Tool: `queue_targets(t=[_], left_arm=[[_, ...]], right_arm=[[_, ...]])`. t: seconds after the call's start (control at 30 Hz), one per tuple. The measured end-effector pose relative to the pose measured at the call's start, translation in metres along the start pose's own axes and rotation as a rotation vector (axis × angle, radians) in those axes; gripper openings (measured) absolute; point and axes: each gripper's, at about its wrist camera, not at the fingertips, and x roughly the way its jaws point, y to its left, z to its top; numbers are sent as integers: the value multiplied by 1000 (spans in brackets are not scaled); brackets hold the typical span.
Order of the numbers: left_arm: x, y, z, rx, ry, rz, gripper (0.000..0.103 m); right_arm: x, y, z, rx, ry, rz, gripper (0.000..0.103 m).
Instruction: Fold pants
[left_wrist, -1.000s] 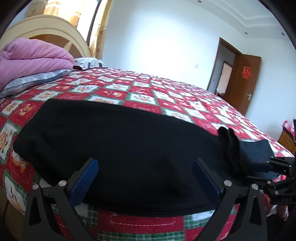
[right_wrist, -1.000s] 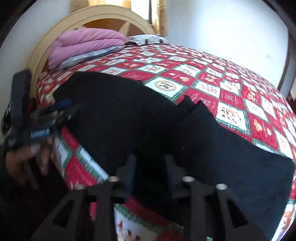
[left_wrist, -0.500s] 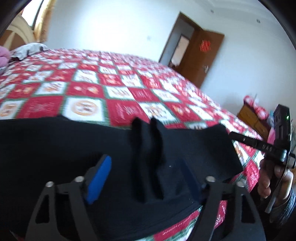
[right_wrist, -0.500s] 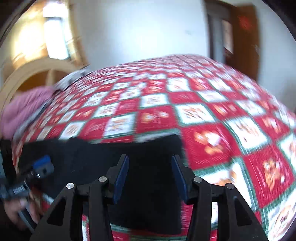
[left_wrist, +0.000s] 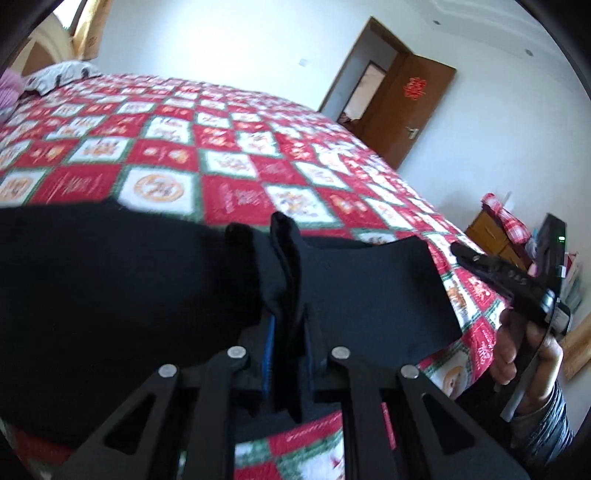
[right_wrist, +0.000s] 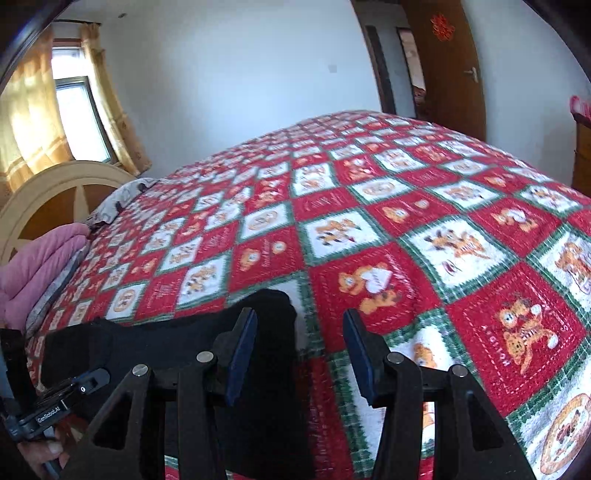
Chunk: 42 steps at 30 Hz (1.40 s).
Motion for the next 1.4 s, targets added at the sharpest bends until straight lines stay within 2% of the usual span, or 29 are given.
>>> queue_targets(t=[0.13, 0.23, 0.37, 0.47, 0.5, 0.53, 0.57, 0.6, 0.63, 0.73, 0.83, 0.87, 0.9, 1.03, 1.17, 1.27, 1.33, 1.4], left_arm=[[15, 13, -5, -31, 17, 6, 15], [19, 9, -6, 25, -8, 21, 20], [18, 8, -8, 47, -24, 18, 22], [15, 5, -7, 68, -17, 38, 28], [13, 3, -6, 76, -19, 55, 39], [9, 1, -5, 84, -31, 75, 57], [3, -1, -5, 96, -59, 104, 69], [-1, -3, -5, 111, -93, 136, 86], [-6, -6, -5, 137, -130, 181, 97], [-4, -9, -5, 187, -130, 233, 98], [10, -4, -8, 201, -65, 285, 98], [15, -1, -10, 195, -38, 294, 98], [17, 3, -12, 192, -29, 297, 98], [17, 0, -16, 218, -41, 306, 102], [21, -3, -18, 232, -47, 319, 103], [20, -3, -18, 233, -43, 316, 103], [21, -2, -18, 242, -42, 313, 103], [21, -2, -19, 247, -44, 310, 103]], right_arm=[[3, 25, -7, -105, 16, 19, 50], [32, 41, -25, -220, 152, -81, 50], [43, 34, -33, -215, 182, -89, 53], [37, 25, -29, -163, 169, -70, 53], [33, 25, -28, -155, 162, -70, 54], [29, 25, -26, -154, 154, -72, 53], [21, 28, -25, -165, 135, -71, 54], [13, 31, -27, -183, 117, -78, 54], [10, 32, -27, -199, 112, -90, 54], [6, 34, -36, -254, 136, -130, 54], [20, 30, -47, -275, 213, -147, 54], [23, 29, -50, -281, 216, -155, 58], [22, 28, -51, -279, 207, -160, 62], [19, 22, -46, -237, 208, -140, 63], [9, 28, -29, -187, 125, -104, 63], [20, 36, -11, -193, 70, -122, 63], [36, 36, -5, -184, 83, -139, 63], [61, 31, -6, -179, 149, -171, 63]])
